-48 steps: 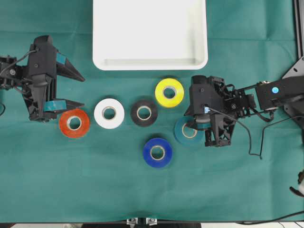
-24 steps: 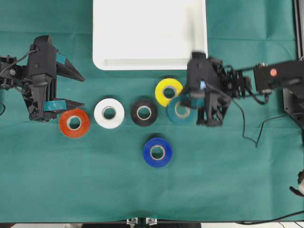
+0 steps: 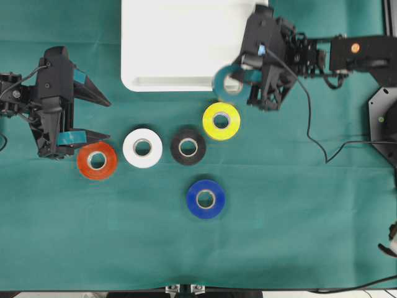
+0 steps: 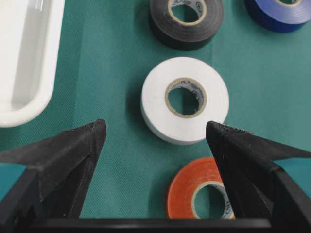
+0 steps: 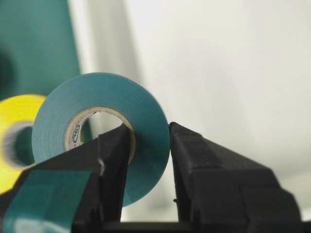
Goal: Put the tape alternately from left to right into the white case.
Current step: 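Carry the teal roll into the white tray and release it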
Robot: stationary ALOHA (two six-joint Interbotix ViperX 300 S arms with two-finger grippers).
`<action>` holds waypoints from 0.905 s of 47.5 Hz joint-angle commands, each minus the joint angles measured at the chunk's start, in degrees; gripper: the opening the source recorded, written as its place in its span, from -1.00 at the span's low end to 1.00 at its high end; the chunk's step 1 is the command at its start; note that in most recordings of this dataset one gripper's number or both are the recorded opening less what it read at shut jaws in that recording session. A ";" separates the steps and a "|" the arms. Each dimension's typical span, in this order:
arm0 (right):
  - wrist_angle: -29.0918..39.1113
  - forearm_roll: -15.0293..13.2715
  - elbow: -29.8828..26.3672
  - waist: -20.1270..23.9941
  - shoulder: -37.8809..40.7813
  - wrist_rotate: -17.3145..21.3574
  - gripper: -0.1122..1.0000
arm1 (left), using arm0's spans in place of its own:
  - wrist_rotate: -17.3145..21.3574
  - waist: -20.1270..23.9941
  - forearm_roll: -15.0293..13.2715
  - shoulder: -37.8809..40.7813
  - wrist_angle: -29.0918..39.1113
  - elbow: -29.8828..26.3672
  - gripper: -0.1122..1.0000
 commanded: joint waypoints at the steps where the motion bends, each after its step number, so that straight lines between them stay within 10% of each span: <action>1: -0.26 -1.23 -1.49 -2.02 -1.23 -0.09 -0.36 | 0.00 -0.18 -0.09 -0.26 -0.44 -0.09 0.26; 43: -5.89 -6.06 -4.22 -15.64 4.92 -0.53 -0.36 | 0.00 -0.18 -0.09 -0.26 -0.44 -0.09 0.26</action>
